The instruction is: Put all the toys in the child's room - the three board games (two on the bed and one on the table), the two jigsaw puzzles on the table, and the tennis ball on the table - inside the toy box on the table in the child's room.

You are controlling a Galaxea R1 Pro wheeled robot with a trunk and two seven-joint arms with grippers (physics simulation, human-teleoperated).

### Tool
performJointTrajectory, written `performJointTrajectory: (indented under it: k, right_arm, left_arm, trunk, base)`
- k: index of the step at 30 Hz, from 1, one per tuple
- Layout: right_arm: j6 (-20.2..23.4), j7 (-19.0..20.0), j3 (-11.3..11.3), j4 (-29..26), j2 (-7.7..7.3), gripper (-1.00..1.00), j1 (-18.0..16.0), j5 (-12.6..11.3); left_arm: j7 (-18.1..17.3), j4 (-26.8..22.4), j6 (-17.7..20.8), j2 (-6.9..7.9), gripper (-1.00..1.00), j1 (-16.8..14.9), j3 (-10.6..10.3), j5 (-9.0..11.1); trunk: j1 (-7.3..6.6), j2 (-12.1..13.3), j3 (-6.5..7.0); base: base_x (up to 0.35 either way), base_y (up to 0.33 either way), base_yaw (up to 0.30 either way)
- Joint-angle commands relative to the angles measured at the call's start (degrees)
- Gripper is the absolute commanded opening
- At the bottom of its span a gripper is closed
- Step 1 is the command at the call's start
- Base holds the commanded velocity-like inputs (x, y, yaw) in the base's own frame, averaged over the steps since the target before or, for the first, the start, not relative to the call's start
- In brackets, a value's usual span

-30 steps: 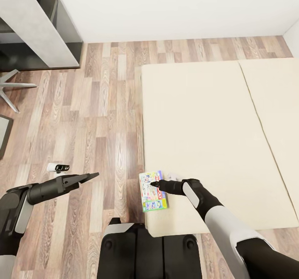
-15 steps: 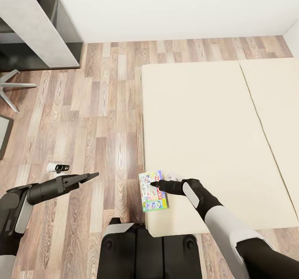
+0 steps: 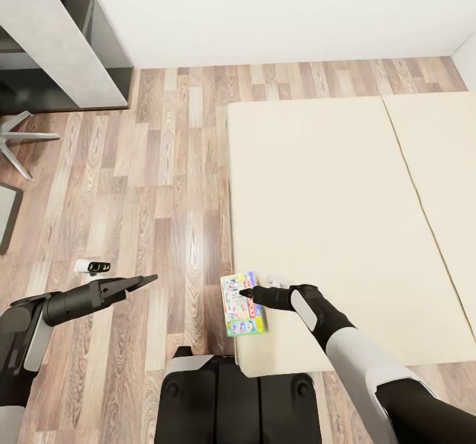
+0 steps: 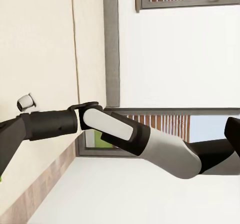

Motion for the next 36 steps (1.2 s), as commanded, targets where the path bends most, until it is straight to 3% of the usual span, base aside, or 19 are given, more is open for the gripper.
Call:
performJointTrajectory:
  k: [1,31,36]
  right_arm:
    - [0.2,0.0,0.1,0.0,-0.03,1.00,0.0,-0.1]
    - [0.0,-0.1,0.1,0.0,-0.10,1.00,0.0,-0.1]
    - [-0.2,-0.4,0.0,1.2,0.35,1.00,0.8,-0.1]
  left_arm:
    - [-0.2,0.0,0.6,0.02,1.00,0.0,0.0,0.0]
    - [-0.2,0.0,0.6,0.02,1.00,0.0,0.0,0.0]
    - [0.0,1.6,-0.9,-0.80,1.00,1.5,-0.3,-1.5]
  trunk:
    - [0.03,-0.1,-0.05]
    - [0.03,-0.1,-0.05]
    - [0.03,-0.1,-0.05]
  base:
    - [0.000,0.000,0.000]
    - [0.000,0.000,0.000]
    - [0.000,0.000,0.000]
